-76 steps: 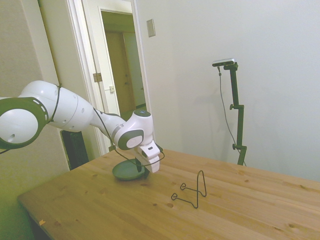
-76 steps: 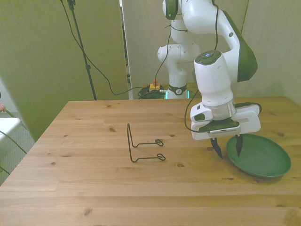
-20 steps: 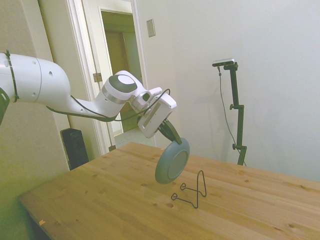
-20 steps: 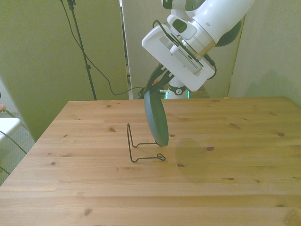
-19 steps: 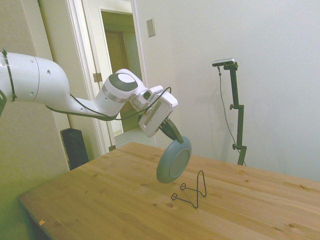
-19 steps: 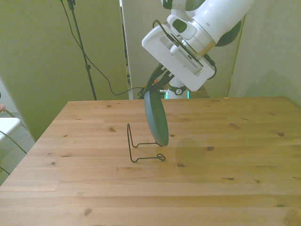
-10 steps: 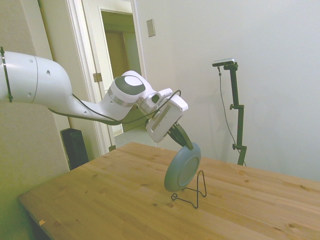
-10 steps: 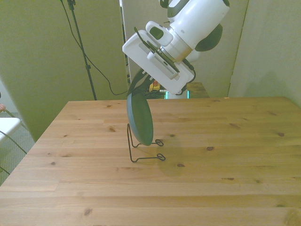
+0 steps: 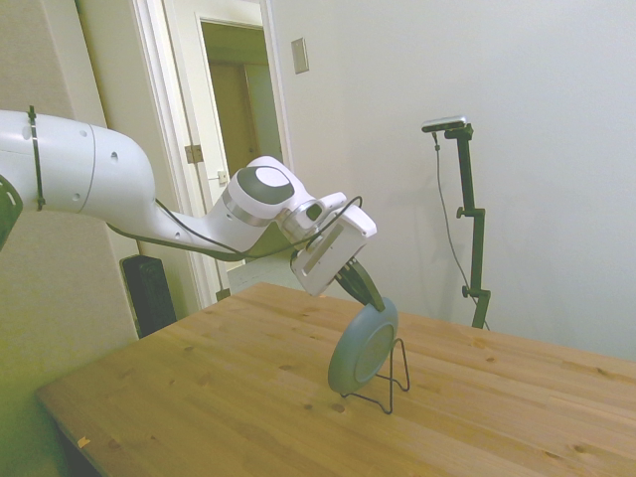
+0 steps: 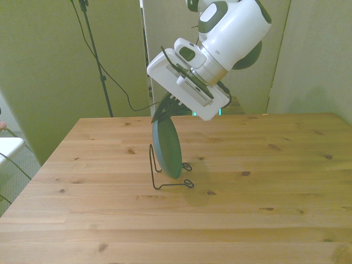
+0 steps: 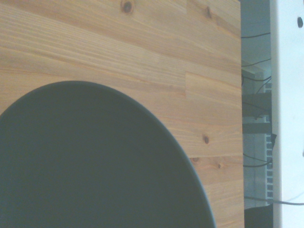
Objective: Load the plate
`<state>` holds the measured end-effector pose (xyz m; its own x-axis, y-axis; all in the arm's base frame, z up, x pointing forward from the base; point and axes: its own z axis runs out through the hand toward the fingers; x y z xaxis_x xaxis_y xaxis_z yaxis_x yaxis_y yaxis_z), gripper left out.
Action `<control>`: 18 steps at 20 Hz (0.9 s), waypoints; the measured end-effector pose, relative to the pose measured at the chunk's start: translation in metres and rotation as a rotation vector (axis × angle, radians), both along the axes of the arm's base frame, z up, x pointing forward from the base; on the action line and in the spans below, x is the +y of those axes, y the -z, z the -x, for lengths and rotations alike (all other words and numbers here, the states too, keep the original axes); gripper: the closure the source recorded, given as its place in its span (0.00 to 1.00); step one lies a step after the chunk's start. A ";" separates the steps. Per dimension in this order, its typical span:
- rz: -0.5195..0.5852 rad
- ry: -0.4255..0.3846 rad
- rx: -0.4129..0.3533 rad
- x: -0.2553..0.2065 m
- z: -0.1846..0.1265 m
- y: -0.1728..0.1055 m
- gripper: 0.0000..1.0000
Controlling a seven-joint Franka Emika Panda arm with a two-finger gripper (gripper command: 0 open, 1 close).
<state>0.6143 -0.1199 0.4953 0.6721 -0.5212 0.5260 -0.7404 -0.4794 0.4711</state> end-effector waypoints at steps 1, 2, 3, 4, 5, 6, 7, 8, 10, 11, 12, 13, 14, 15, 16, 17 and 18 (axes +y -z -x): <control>0.001 0.003 0.001 -0.001 -0.002 0.002 1.00; 0.001 0.005 0.001 -0.002 -0.004 0.003 1.00; 0.002 0.007 0.001 -0.003 -0.006 0.004 1.00; 0.002 0.009 0.001 -0.004 -0.009 0.005 1.00; 0.003 0.011 0.002 -0.004 -0.011 0.006 1.00; 0.004 0.012 0.004 -0.005 -0.014 0.008 1.00; 0.004 0.012 0.005 -0.005 -0.016 0.010 1.00; 0.004 0.012 0.007 -0.005 -0.017 0.011 1.00; 0.002 0.013 0.007 -0.005 -0.018 0.012 1.00; 0.000 0.013 0.006 -0.005 -0.018 0.012 0.00; -0.001 0.013 0.006 -0.005 -0.018 0.012 0.00; -0.001 0.012 0.006 -0.005 -0.018 0.012 0.00; -0.001 0.012 0.006 -0.005 -0.018 0.012 0.00; -0.002 0.011 0.006 -0.005 -0.018 0.012 0.00; -0.003 0.008 0.005 -0.005 -0.017 0.012 0.00; -0.004 0.007 0.006 -0.005 -0.016 0.013 0.00; -0.005 0.006 0.007 -0.005 -0.015 0.013 0.00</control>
